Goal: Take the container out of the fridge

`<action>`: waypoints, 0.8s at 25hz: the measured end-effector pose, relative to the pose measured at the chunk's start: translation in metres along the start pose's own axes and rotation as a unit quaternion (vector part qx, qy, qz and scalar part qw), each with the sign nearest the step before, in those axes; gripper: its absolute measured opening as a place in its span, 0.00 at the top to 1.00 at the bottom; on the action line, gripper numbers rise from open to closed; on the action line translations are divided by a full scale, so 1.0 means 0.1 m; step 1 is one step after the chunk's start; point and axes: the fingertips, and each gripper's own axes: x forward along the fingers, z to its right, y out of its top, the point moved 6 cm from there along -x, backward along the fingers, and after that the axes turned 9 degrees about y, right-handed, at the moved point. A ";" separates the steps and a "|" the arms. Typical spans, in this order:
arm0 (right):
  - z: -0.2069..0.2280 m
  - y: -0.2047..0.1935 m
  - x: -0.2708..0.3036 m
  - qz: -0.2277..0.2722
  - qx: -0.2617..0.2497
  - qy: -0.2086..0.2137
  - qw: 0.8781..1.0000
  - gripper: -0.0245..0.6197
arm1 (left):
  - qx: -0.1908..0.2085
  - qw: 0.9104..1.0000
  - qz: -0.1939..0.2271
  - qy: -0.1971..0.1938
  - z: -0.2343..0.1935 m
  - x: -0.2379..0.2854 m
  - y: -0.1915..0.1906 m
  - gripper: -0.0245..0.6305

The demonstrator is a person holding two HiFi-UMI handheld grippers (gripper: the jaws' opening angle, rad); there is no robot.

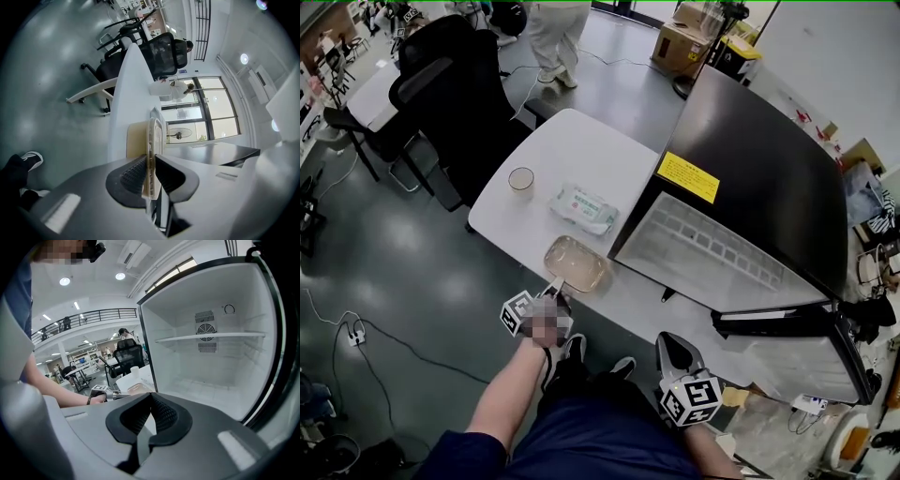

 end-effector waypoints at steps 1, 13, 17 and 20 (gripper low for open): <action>0.00 0.00 0.01 0.000 0.001 0.000 1.000 0.95 | 0.000 1.000 -0.001 0.002 -0.01 0.01 -0.01 0.87; 0.03 0.02 0.10 0.010 0.011 0.011 1.000 0.95 | 0.050 0.999 -0.003 0.008 0.10 -0.18 0.01 0.74; 0.05 0.04 0.11 0.018 0.019 0.017 1.000 0.95 | 0.090 0.996 -0.011 -0.006 0.34 -0.35 -0.05 0.74; 0.06 0.06 0.12 0.025 0.025 0.022 0.999 0.95 | 0.126 0.991 -0.031 -0.036 0.70 -0.47 -0.21 0.74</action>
